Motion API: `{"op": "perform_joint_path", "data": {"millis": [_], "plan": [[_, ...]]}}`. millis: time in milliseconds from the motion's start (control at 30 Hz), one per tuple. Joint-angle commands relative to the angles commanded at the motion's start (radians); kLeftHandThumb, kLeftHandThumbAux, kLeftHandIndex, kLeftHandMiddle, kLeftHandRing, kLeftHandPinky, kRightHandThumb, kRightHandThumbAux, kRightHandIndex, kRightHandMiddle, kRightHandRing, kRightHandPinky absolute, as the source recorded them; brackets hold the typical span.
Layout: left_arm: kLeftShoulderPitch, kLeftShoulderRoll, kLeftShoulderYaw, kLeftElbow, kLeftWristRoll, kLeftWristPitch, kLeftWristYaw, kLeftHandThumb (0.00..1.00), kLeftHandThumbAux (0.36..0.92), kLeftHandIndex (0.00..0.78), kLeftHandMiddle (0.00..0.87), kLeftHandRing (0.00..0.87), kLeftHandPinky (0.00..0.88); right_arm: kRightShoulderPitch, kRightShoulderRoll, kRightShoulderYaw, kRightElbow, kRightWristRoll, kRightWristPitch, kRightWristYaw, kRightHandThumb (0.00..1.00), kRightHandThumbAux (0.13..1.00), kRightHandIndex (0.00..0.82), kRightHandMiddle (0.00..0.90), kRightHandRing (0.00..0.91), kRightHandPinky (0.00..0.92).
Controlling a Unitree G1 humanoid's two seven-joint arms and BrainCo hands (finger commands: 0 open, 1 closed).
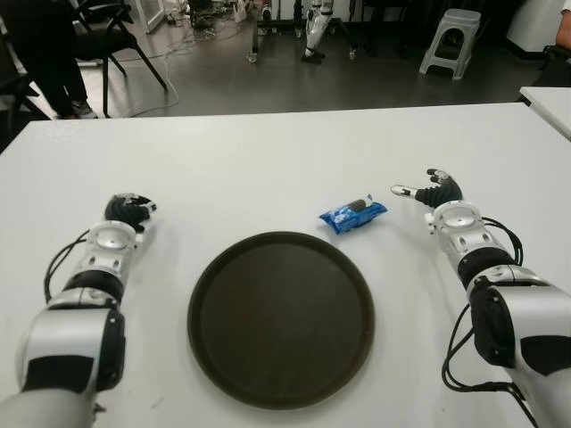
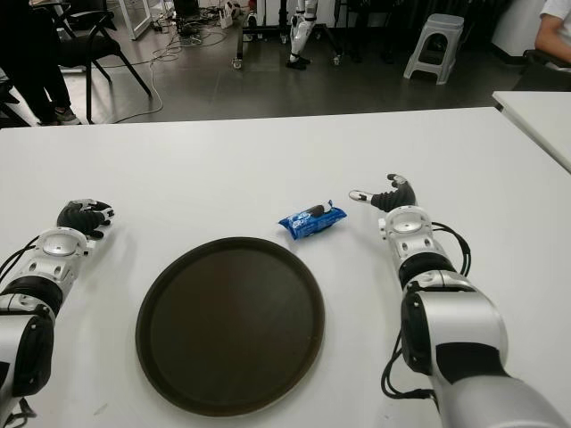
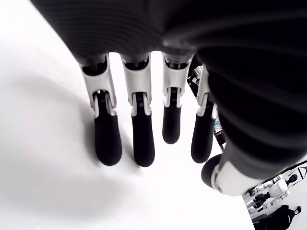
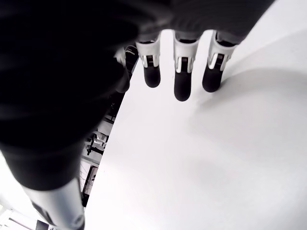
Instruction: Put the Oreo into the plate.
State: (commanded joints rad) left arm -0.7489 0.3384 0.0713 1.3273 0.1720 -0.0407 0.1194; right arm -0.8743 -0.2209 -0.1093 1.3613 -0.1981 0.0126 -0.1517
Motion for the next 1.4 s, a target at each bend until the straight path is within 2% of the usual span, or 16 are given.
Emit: {"op": "perform_joint_path", "data": {"millis": [667,1100,1400], "plan": [[0.002,-0.001,0.003,0.001,-0.001,0.001,0.004,0.691,0.719,0.416,0.203,0.208,0.210,0.001,0.002,-0.014,0.000,0.012,-0.003,0.000,0.000,0.819,0.080,0.097,0.124,0.124],[0.003,-0.003,0.015,0.000,-0.014,-0.003,-0.006,0.691,0.719,0.417,0.198,0.198,0.187,0.002,0.000,-0.002,0.000,-0.001,0.001,-0.005,0.000,0.796,0.092,0.108,0.132,0.131],[-0.001,-0.001,0.001,0.000,0.002,0.008,-0.001,0.690,0.720,0.417,0.204,0.205,0.196,0.002,-0.001,-0.003,0.000,0.004,-0.002,-0.002,0.000,0.787,0.095,0.108,0.131,0.129]]}}
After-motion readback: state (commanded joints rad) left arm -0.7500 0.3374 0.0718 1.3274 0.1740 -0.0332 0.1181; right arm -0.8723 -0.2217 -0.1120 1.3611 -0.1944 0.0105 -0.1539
